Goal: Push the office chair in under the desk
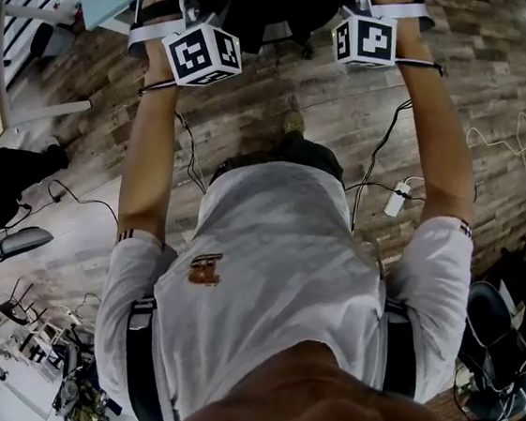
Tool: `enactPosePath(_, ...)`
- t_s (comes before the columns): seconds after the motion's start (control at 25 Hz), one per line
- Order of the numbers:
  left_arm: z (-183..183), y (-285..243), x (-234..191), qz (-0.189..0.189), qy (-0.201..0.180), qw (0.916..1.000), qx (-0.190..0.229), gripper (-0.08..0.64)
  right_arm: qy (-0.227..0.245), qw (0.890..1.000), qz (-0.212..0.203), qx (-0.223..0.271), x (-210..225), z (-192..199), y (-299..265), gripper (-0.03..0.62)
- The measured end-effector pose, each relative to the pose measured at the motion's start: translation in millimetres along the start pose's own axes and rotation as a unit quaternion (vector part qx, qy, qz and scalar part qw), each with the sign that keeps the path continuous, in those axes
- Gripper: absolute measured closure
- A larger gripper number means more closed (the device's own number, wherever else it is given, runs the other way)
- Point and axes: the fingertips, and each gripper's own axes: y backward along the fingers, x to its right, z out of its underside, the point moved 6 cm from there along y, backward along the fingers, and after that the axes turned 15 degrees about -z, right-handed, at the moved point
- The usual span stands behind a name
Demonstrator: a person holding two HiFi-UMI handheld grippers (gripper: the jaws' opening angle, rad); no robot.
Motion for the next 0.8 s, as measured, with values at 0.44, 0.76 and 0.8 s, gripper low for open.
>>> enactPosePath(0.44,-20,-70,2,-0.017,0.006,0.999,-0.04,0.202,0.02,0.999,0.003,0.042,35,55,-49,0.344)
enactPosePath(0.76,-24,-100,-1,-0.02,0.007,0.9984,-0.052,0.201,0.024,0.998,0.005,0.055,52,73,-71,0.342)
enactPosePath(0.8,-23,-103,-1,-0.019,0.007,0.9984,-0.053,0.201,0.024,0.998,0.004,0.056,53,74,-74,0.342)
